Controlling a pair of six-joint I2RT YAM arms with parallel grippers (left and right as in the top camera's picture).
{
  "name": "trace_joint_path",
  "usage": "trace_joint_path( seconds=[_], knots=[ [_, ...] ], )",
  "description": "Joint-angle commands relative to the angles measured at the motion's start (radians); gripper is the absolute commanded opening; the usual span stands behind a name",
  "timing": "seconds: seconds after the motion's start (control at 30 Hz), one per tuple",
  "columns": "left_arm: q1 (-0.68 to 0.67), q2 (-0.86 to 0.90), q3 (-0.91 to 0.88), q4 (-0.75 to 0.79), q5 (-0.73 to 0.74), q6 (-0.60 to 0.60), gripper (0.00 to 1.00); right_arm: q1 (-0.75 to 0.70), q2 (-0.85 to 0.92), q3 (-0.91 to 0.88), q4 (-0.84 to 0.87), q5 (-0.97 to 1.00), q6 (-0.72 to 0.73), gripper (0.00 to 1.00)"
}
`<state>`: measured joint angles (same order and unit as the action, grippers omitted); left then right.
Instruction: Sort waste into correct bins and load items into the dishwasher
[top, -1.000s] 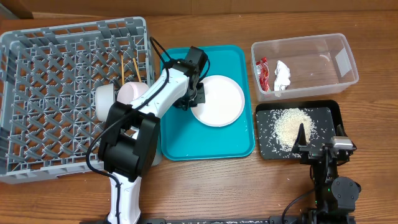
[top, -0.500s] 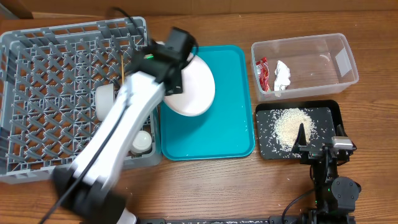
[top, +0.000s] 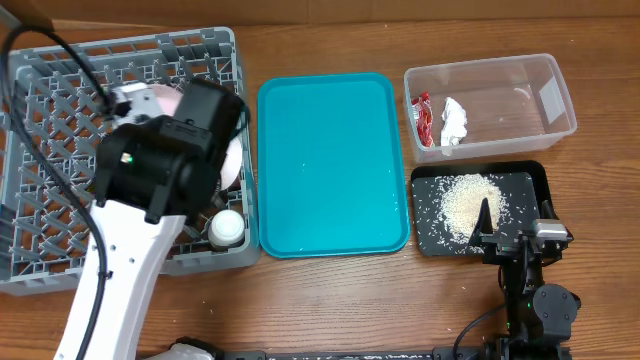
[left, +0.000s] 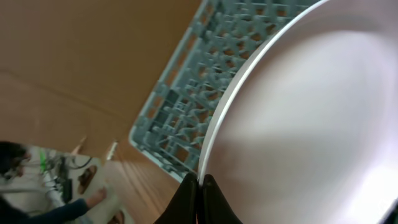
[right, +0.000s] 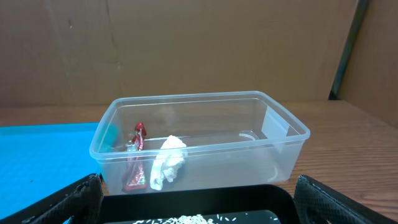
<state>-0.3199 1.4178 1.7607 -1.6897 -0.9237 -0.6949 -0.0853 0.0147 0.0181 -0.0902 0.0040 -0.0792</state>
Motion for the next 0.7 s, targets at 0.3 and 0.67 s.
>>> trace_joint_path(
  seconds=[0.3, 0.67],
  knots=[
    [0.335, -0.082, -0.006, 0.021, -0.164, 0.037, 0.04, -0.001, -0.008, -0.010, 0.006, 0.001, -0.004, 1.00],
    [0.374, 0.079, -0.193, 0.121, -0.246, 0.039, 0.04, -0.001, -0.008, -0.010, 0.006, 0.001, -0.004, 1.00]
  ],
)
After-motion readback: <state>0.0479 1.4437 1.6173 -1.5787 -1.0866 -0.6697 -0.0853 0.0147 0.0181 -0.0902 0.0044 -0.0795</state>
